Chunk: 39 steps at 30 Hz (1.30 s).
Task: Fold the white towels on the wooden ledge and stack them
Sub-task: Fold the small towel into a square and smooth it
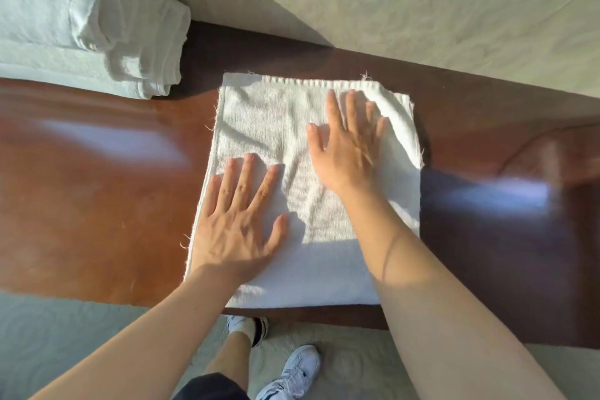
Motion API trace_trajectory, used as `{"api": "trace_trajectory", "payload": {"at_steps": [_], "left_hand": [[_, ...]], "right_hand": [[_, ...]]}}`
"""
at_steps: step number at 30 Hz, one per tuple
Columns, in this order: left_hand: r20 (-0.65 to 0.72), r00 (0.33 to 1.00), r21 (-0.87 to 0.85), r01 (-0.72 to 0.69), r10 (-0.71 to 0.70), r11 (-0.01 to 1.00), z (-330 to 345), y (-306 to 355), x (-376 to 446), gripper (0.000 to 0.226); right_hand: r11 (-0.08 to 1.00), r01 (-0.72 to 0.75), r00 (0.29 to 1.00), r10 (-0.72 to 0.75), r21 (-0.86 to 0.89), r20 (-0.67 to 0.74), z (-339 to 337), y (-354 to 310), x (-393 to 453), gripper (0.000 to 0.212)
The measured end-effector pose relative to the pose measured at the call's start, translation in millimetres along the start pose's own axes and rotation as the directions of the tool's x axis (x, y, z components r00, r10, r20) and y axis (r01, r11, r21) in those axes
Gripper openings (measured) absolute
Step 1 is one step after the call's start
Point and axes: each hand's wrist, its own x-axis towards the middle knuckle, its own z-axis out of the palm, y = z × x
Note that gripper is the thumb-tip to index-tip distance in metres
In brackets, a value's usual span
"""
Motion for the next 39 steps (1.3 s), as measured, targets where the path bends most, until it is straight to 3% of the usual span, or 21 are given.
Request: {"api": "trace_trajectory", "payload": {"at_steps": [3,5,10,13,15,21,26,31,35,39], "left_hand": [[-0.012,1.0,0.004,0.024,-0.024,1.0,-1.0,1.2,0.6,0.079],[-0.007,0.999,0.007,0.041,-0.041,0.999,0.0,2.4,1.9,0.083],[0.027,0.997,0.029,0.072,-0.072,0.997,1.1,-1.1,2.4,0.087],[0.001,0.998,0.01,0.059,-0.059,0.998,1.2,-1.0,1.5,0.088],[-0.02,0.998,0.015,0.064,-0.064,0.998,2.1,-0.7,4.1,0.088],[0.004,0.999,0.04,0.05,-0.05,0.998,0.5,1.0,5.6,0.086],[0.0,0.997,0.047,0.074,-0.074,0.996,3.5,-0.4,4.2,0.09],[0.021,0.997,0.015,0.08,-0.08,0.997,3.7,-0.3,5.0,0.091],[0.018,0.996,0.007,0.087,-0.087,0.996,3.8,-1.2,3.4,0.092],[0.015,0.996,0.02,0.083,-0.083,0.996,1.8,-1.7,3.9,0.093]], "right_hand": [[0.935,0.354,0.935,-0.354,0.007,-0.005,10.8,-42.8,-18.5,0.059],[0.907,0.421,0.906,-0.419,-0.022,0.061,16.1,-41.6,-8.5,0.059],[0.991,0.13,0.991,-0.129,-0.026,0.034,9.5,-39.3,37.2,0.064],[0.961,0.276,0.961,-0.276,0.012,-0.027,16.2,-59.4,13.9,0.063],[0.931,0.363,0.932,-0.363,-0.033,0.01,24.3,-52.2,3.7,0.063],[0.957,0.288,0.955,-0.288,0.011,0.065,19.6,-47.4,25.5,0.064],[0.99,0.116,0.992,-0.112,0.076,-0.05,7.0,-42.5,-27.0,0.064],[0.986,0.166,0.986,-0.166,-0.013,-0.016,27.6,-20.2,-95.6,0.063],[0.998,0.037,0.999,-0.036,0.042,-0.019,18.8,-12.7,-114.5,0.064],[0.992,0.094,0.994,-0.089,-0.079,0.063,23.9,27.3,-145.6,0.066]]}}
